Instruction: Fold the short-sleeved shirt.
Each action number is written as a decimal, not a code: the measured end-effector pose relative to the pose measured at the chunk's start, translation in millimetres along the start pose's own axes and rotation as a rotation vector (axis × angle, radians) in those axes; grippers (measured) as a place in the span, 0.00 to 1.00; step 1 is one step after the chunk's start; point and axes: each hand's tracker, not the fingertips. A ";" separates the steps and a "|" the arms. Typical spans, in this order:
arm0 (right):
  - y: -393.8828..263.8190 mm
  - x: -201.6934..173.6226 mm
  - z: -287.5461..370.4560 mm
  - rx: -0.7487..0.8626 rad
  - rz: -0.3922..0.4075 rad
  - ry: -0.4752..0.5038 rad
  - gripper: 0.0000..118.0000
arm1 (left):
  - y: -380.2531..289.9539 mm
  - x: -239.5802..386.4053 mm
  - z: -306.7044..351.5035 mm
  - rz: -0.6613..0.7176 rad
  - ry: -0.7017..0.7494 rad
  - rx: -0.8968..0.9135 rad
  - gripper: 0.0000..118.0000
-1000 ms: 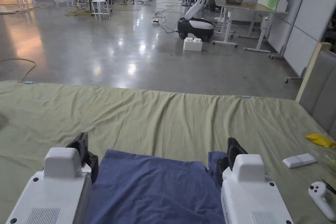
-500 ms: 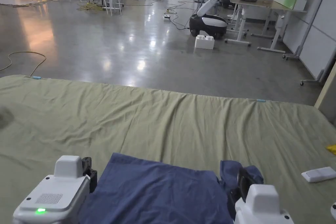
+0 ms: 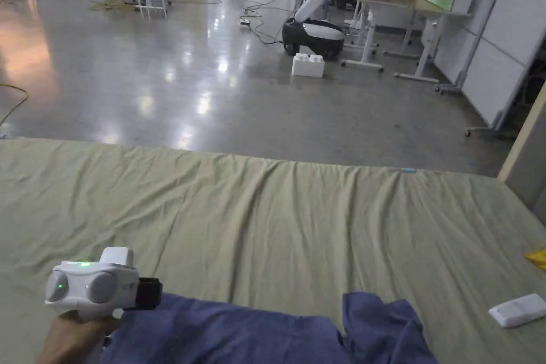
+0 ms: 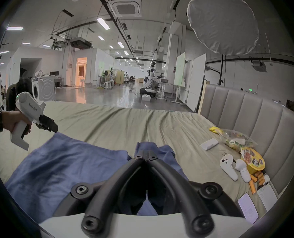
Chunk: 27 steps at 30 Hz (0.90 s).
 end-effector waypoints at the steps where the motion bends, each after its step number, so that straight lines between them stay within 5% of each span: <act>1: -5.1 4.0 -3.1 -0.022 -0.004 -0.005 0.01 | -9.2 12.3 8.5 -0.039 0.007 -0.036 0.73; 3: -13.8 12.1 -7.1 -0.049 -0.004 -0.022 0.01 | -12.6 22.3 -5.0 -0.111 0.080 -0.110 0.67; 6: -25.0 23.6 -12.1 -0.109 -0.028 -0.046 0.01 | -22.4 29.3 -16.9 -0.154 0.098 -0.138 0.45; 8: -27.9 29.8 -13.3 -0.112 -0.036 -0.053 0.01 | -25.5 36.3 -11.8 -0.136 0.073 -0.108 0.43; 11: -31.3 40.9 -19.2 -0.135 -0.068 -0.066 0.01 | -26.5 45.7 -7.9 -0.171 0.057 -0.090 0.09; 12: -31.5 45.4 -22.3 -0.145 -0.083 -0.071 0.01 | -26.5 47.9 -8.1 -0.174 0.051 -0.094 0.05; 21: -19.0 101.9 -113.3 -0.381 -0.174 -0.045 0.02 | -19.8 36.2 58.4 -0.109 -0.025 0.010 0.02; 23: -18.2 111.4 -147.3 -0.477 -0.165 -0.014 0.20 | -19.7 36.8 78.7 -0.123 -0.037 0.056 0.02; 24: -18.9 114.7 -164.1 -0.494 -0.157 -0.007 0.41 | -19.9 37.0 88.9 -0.122 -0.045 0.071 0.02; 25: -18.6 116.1 -179.9 -0.539 -0.144 0.009 0.51 | -17.9 34.6 93.7 -0.129 -0.055 0.086 0.02; 27: -21.1 116.8 -204.3 -0.577 -0.137 0.032 0.56 | -19.9 35.8 107.6 -0.152 -0.050 0.109 0.02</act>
